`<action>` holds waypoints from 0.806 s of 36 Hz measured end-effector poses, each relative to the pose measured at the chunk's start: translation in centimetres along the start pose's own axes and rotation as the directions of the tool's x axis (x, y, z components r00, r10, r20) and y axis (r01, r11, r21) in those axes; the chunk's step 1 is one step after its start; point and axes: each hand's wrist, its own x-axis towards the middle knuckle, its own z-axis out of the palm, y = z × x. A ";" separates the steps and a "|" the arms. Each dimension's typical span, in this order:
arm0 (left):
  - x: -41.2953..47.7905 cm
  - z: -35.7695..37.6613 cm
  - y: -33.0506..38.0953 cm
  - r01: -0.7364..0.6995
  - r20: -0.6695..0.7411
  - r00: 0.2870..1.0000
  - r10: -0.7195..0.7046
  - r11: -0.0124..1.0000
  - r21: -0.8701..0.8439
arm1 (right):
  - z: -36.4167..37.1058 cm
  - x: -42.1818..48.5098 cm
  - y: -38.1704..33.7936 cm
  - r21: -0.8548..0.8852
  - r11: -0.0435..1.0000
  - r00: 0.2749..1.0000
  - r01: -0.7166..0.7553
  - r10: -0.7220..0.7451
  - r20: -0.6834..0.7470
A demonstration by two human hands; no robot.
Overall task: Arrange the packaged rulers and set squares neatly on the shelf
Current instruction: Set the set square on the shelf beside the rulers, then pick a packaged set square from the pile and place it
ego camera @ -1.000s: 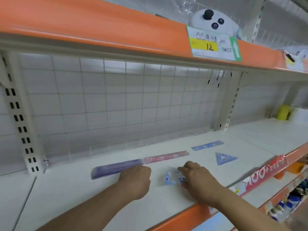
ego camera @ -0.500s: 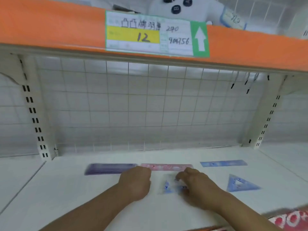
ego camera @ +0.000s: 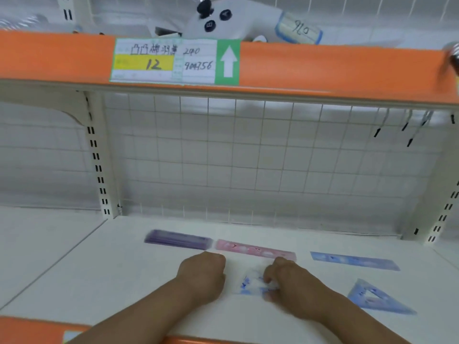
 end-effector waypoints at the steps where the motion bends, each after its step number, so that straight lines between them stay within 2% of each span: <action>1: -0.1 0.0 0.0 0.011 -0.001 1.000 -0.011 1.000 0.002 | 0.0 0.0 0.0 0.000 1.000 1.000 0.002 -0.002 0.001; 8: -1.0 -0.2 0.4 0.058 -0.014 0.998 -0.058 0.998 0.024 | -0.5 -0.1 -0.3 -0.042 0.997 0.998 0.068 -0.069 -0.009; 16: -2.6 -1.0 -0.2 0.141 -0.069 0.988 -0.140 0.990 0.015 | -1.2 0.8 -3.3 -0.012 0.977 0.970 0.213 -0.213 -0.115; 29: -9.0 -2.2 -7.8 0.365 -0.111 0.925 -0.363 0.931 -0.007 | 0.0 3.5 -12.9 -0.038 0.890 0.889 0.454 -0.456 -0.042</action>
